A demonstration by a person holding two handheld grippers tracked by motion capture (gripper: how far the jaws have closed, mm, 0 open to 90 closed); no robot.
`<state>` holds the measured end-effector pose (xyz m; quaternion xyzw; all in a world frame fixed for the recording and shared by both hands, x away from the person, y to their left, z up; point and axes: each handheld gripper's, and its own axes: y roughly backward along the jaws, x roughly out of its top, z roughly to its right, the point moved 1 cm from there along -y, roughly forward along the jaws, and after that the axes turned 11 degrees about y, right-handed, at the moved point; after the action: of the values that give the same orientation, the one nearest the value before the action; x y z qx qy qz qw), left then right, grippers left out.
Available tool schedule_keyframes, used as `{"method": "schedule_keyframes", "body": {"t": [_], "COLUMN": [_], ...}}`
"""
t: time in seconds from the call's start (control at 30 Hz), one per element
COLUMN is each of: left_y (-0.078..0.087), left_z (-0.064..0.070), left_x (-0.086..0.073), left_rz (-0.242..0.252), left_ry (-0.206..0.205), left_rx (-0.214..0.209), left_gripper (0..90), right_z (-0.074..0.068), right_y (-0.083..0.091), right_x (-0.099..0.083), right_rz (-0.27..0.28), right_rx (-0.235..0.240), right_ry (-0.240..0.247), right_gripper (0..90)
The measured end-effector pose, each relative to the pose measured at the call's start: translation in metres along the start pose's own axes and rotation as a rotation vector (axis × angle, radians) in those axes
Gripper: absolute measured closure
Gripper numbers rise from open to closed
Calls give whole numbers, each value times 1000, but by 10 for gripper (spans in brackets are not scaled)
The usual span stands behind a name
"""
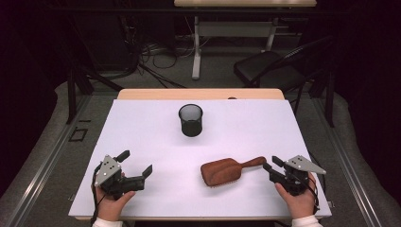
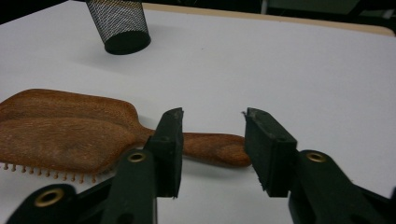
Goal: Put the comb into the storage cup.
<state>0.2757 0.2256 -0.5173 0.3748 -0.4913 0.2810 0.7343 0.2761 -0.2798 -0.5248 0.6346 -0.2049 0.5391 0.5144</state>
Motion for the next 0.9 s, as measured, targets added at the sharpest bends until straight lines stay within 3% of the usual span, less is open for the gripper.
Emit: {"method": "schedule_keyframes", "body": {"t": [0.33, 0.43, 0.67, 0.9], "left_y": [-1, -1, -2, -2], "left_z": [0, 0, 0, 0], "left_x": [-1, -1, -2, -2], "left_rz": [-8, -9, -15, -15], "left_ry": [-7, -7, -6, -6], "left_rx": [2, 4, 6, 9], "left_gripper": [17, 17, 17, 17], "right_z": [15, 20, 29, 29], "right_y": [-28, -37, -62, -80], "right_x": [21, 24, 22, 20], "right_rz": [-114, -130, -196, -247], "right_rx": [48, 63, 101, 121], "right_ry": [20, -5, -43, -29], "right_gripper": [844, 893, 900, 900]}}
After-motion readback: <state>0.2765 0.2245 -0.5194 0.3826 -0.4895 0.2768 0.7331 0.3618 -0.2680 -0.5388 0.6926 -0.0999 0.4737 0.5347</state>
